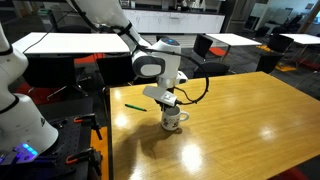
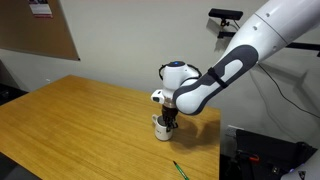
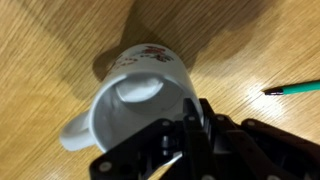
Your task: Move the white cup to the left
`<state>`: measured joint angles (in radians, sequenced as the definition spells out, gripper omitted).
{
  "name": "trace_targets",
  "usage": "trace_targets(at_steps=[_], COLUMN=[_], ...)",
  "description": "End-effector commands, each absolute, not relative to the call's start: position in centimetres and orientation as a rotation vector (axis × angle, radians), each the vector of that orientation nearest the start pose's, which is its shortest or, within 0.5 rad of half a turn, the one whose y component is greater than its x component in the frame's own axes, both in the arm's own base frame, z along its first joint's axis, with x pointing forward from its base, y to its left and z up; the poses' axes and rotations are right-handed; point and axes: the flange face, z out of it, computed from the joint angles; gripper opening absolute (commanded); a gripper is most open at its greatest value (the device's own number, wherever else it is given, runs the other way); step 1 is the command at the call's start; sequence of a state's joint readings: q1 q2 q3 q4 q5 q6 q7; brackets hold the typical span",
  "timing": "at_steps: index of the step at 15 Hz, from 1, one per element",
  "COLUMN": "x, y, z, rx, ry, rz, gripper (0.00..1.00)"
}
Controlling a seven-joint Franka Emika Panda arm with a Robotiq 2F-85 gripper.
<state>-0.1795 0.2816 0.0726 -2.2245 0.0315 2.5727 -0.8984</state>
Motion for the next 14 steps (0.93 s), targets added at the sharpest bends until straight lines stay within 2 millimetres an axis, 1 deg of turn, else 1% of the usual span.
trace_targets(at_steps=[1, 2, 5, 8, 9, 10, 13, 14], x=[55.5, 55.6, 55.7, 55.6, 55.6, 55.5, 55.2, 55.1], y=[-5.8, -5.8, -5.7, -5.6, -5.7, -5.7, -6.0, -6.1], z=[26.9, 27.1, 27.6, 28.1, 28.3, 28.6, 29.7, 30.3], rx=[-2.906, -2.907, -2.911, -2.915, -2.917, -2.921, -2.940, -2.949], ry=[-1.186, -1.189, -1.195, -1.195, -1.195, -1.194, -1.187, -1.183], rz=[-0.124, -0.128, -0.141, -0.148, -0.151, -0.156, -0.177, -0.189], gripper=[0.35, 0.42, 0.59, 0.63, 0.59, 0.64, 0.72, 0.72])
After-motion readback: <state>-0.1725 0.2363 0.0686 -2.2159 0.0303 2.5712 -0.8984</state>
